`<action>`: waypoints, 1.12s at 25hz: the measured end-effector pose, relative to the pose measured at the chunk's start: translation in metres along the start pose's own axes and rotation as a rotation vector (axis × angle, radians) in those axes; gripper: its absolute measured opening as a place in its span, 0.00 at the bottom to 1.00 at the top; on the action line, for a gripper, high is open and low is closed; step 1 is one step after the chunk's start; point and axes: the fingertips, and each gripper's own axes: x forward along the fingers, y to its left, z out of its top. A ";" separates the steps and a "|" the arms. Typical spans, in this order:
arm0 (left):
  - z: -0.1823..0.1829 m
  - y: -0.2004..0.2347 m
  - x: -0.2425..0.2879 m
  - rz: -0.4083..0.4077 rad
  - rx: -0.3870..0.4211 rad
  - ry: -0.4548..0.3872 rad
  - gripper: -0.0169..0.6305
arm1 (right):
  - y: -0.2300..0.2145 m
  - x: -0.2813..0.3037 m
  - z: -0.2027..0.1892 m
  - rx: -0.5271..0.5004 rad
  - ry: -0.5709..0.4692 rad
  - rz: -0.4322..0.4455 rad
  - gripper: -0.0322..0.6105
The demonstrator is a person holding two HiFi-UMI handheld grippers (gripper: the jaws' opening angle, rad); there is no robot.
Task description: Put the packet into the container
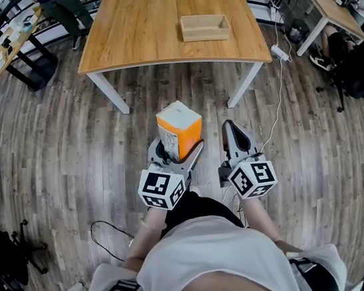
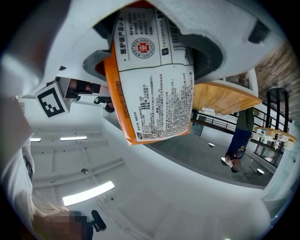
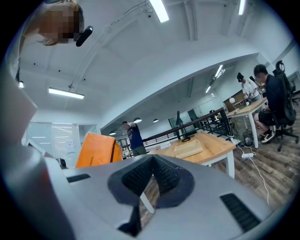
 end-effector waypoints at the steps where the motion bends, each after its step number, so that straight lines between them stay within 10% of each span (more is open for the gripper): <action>1: 0.000 0.000 0.001 -0.002 0.001 0.001 0.63 | -0.001 0.001 0.000 0.001 -0.001 -0.004 0.07; 28: 0.022 0.044 0.111 -0.076 -0.011 0.031 0.63 | -0.060 0.088 0.018 0.005 0.021 -0.067 0.07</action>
